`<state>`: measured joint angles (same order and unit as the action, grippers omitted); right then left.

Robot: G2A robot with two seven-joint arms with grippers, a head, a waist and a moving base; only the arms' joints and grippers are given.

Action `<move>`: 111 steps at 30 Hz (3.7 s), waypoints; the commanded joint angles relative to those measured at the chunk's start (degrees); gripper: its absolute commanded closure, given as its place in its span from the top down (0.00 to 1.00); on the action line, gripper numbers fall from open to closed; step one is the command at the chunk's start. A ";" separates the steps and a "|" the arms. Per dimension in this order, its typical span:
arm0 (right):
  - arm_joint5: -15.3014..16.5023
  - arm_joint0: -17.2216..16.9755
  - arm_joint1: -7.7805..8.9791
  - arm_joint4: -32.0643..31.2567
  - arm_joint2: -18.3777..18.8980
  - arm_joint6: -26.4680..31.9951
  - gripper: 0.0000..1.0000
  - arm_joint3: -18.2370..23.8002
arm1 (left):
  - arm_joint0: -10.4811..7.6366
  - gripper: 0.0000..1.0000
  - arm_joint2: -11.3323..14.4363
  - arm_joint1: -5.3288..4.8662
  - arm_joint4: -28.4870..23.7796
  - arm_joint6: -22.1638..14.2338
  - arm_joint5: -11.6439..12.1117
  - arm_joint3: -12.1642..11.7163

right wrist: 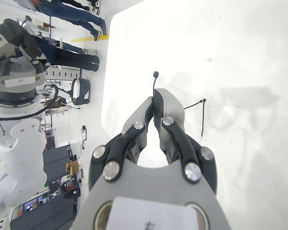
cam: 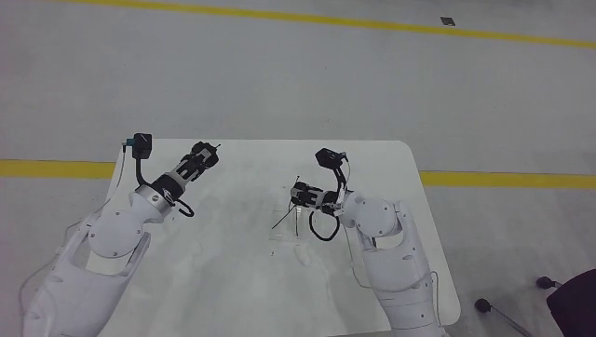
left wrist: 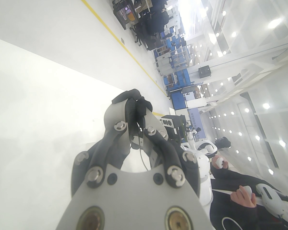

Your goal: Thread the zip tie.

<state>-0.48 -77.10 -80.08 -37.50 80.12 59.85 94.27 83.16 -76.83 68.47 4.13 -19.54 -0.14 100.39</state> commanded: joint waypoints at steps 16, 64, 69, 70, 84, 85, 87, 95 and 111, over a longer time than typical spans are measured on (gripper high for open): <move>15.19 -8.83 0.96 26.09 7.70 -13.47 0.00 2.57 | 0.00 0.00 0.00 0.00 0.00 0.00 0.00 0.00; 19.96 -15.82 0.85 41.99 5.45 -27.23 0.00 8.07 | 3.77 0.00 -0.51 -0.56 -8.86 -7.52 -0.20 1.42; 19.96 -16.01 1.06 39.01 4.98 -28.22 0.00 7.66 | 4.43 0.00 0.51 -0.95 -3.13 -8.32 7.01 2.71; 19.96 -16.16 1.11 38.73 4.91 -28.64 0.00 7.67 | 4.73 0.00 0.54 -1.04 -1.87 -8.22 8.80 2.87; 19.96 -16.92 1.73 36.65 4.22 -30.51 0.00 8.08 | 6.58 0.00 1.02 -1.85 9.44 -6.37 19.63 4.79; 19.96 -16.92 1.73 36.65 4.22 -30.51 0.00 8.08 | 6.58 0.00 1.02 -1.85 9.44 -6.37 19.63 4.79; 19.96 -16.92 1.73 36.65 4.22 -30.51 0.00 8.08 | 6.58 0.00 1.02 -1.85 9.44 -6.37 19.63 4.79; 19.96 -16.14 1.88 33.20 2.97 -31.88 0.00 9.54 | 5.96 0.00 2.85 -1.93 12.24 -7.44 16.35 5.43; 19.96 -14.88 3.34 22.66 -3.30 -38.86 0.00 10.18 | 5.15 0.00 6.77 -2.12 18.48 -8.07 11.17 7.26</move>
<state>19.48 -91.97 -76.73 -14.89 76.77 20.93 104.43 88.31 -70.06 66.35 22.63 -27.59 11.01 107.67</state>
